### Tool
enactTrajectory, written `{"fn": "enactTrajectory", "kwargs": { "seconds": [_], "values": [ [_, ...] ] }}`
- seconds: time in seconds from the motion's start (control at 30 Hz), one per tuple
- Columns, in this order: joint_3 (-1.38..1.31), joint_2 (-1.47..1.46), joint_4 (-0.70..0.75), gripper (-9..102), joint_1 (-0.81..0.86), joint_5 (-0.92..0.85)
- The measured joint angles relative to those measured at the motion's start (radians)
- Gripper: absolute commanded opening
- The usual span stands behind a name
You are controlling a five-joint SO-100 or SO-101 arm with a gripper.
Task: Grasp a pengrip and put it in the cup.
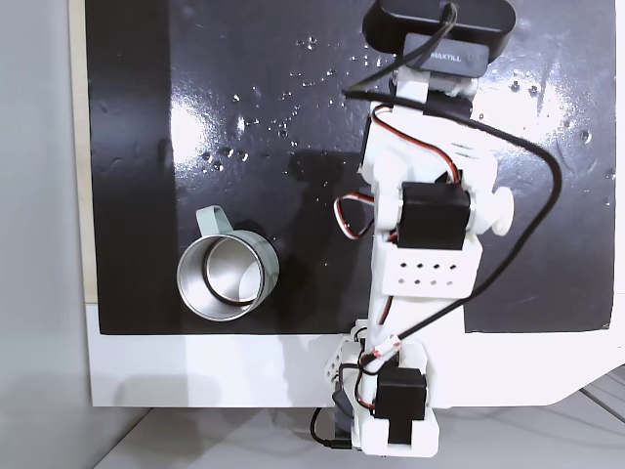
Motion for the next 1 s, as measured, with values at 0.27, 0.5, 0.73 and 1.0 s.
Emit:
{"fn": "enactTrajectory", "kwargs": {
  "seconds": [0.27,0.5,0.73,1.0],
  "values": [
    [-0.138,-0.202,0.009,0,0.063,-0.202],
    [-0.190,-0.368,0.009,1,0.100,-0.371],
    [-0.209,-0.485,-0.046,9,0.101,-0.509],
    [-0.181,-0.506,-0.114,20,0.100,-0.555]
  ]
}}
